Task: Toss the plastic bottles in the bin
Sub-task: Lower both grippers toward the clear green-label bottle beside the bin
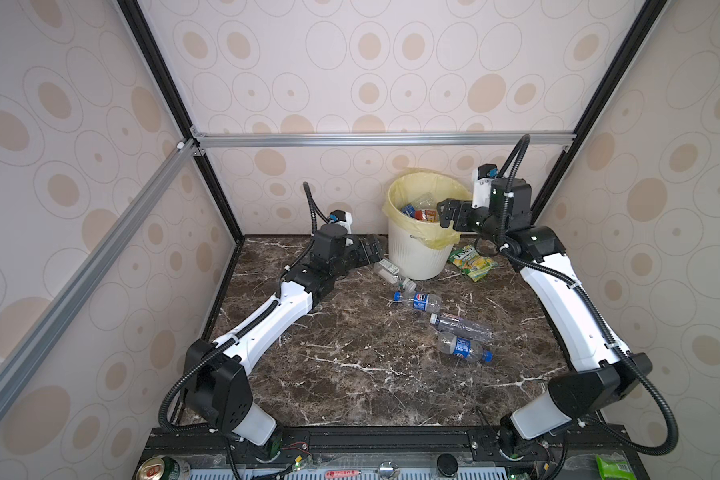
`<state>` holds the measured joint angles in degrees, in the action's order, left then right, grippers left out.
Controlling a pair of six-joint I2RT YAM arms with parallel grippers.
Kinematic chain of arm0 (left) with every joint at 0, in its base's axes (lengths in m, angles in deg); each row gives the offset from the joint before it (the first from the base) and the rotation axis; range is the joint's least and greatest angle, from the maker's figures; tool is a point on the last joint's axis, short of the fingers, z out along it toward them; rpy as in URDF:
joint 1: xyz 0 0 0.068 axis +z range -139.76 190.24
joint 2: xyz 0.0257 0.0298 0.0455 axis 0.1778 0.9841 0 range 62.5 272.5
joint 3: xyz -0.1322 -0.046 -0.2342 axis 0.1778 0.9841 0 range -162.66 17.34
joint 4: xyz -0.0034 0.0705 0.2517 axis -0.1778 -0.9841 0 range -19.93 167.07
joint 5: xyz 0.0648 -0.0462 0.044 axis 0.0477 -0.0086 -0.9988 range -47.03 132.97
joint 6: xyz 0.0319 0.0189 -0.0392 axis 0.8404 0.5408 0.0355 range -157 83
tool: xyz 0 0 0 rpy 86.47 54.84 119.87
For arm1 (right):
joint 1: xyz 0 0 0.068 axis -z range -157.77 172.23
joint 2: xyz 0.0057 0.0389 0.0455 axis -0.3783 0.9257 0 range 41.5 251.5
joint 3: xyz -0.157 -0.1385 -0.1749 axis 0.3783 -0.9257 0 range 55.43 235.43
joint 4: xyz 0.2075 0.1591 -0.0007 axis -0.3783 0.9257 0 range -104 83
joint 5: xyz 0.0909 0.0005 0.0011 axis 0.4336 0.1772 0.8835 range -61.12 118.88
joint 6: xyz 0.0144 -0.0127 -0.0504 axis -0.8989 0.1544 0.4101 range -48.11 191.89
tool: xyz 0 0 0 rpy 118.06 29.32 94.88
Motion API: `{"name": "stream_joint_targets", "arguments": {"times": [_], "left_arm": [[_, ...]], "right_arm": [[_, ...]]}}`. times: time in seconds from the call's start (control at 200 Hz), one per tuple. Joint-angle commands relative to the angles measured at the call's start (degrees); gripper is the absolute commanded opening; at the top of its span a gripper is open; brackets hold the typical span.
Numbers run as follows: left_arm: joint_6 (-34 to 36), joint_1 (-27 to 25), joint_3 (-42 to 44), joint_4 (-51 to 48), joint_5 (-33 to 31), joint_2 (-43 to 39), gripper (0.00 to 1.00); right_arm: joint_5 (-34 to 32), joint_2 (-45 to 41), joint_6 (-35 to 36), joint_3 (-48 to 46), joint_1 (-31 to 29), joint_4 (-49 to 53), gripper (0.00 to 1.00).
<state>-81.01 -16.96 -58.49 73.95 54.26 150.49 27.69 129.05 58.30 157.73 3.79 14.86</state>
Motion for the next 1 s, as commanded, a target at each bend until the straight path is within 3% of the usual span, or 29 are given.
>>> {"name": "stream_joint_targets", "arguments": {"times": [0.0,0.075,0.485,0.995], "left_arm": [[-6.06,2.52,1.39,3.62,6.95,1.63,0.99],[-6.34,3.12,1.91,4.45,9.04,3.59,0.99],[2.6,3.15,-4.49,-2.12,6.57,15.35,0.99],[12.3,3.77,-22.79,-1.91,7.9,37.45,0.99]], "right_arm": [[0.24,-3.34,1.31,-4.54,-1.86,-3.05,1.0],[-0.3,-4.96,1.12,-8.24,-2.61,-3.52,1.0],[0.22,-10.63,-3.22,-25.43,-3.97,-6.87,1.0],[0.13,-11.61,-4.88,-33.53,-5.42,-9.34,1.0]]}}
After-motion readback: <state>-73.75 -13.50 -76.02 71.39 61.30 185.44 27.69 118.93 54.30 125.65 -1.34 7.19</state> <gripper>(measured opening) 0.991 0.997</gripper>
